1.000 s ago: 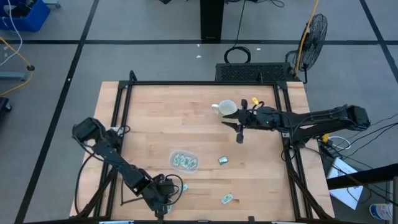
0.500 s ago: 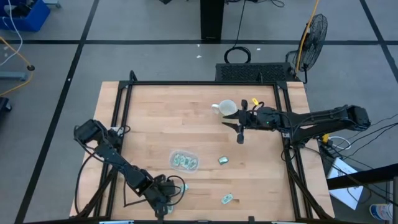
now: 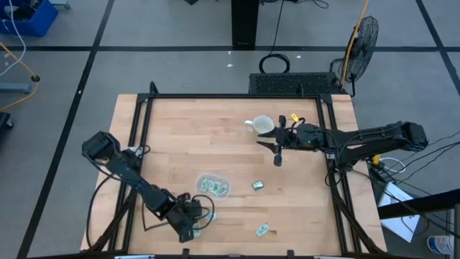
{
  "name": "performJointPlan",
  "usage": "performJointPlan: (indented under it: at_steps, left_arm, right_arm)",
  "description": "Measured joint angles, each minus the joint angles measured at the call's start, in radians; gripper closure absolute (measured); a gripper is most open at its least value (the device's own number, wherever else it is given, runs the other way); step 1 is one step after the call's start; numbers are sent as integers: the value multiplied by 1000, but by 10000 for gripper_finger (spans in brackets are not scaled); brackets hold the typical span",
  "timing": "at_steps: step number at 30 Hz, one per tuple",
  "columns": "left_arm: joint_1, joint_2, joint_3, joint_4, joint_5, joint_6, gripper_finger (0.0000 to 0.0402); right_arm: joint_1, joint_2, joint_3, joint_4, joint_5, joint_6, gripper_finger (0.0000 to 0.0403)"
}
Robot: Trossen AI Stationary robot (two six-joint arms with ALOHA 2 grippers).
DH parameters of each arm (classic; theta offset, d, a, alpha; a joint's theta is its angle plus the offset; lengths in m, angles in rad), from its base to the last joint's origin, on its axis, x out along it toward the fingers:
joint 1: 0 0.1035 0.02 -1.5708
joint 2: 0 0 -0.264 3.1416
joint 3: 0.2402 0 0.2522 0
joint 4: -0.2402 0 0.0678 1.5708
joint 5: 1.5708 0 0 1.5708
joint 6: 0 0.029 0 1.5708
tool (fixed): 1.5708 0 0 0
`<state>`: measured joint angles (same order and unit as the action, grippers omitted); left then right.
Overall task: Pick and place Stevia / Truvia into bins
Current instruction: Put the light green stevia packet into the transparent bin
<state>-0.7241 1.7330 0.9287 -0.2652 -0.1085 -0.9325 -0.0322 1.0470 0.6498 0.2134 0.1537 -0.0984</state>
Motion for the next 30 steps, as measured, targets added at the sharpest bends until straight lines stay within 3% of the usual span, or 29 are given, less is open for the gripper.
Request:
performJointPlan:
  at_steps: [8,15,28,30]
  left_arm:
    - [7,-34,4,26,27,-45,380]
    - [14,-34,4,11,-13,-23,396]
    - [29,-10,5,40,-20,-57,301]
    - [29,16,6,60,17,-57,290]
  right_arm:
    - [0,0,0,-10,1,0,302]
    - [0,0,0,-17,1,0,302]
    - [0,1,0,-17,1,0,302]
    - [0,1,0,-19,1,0,302]
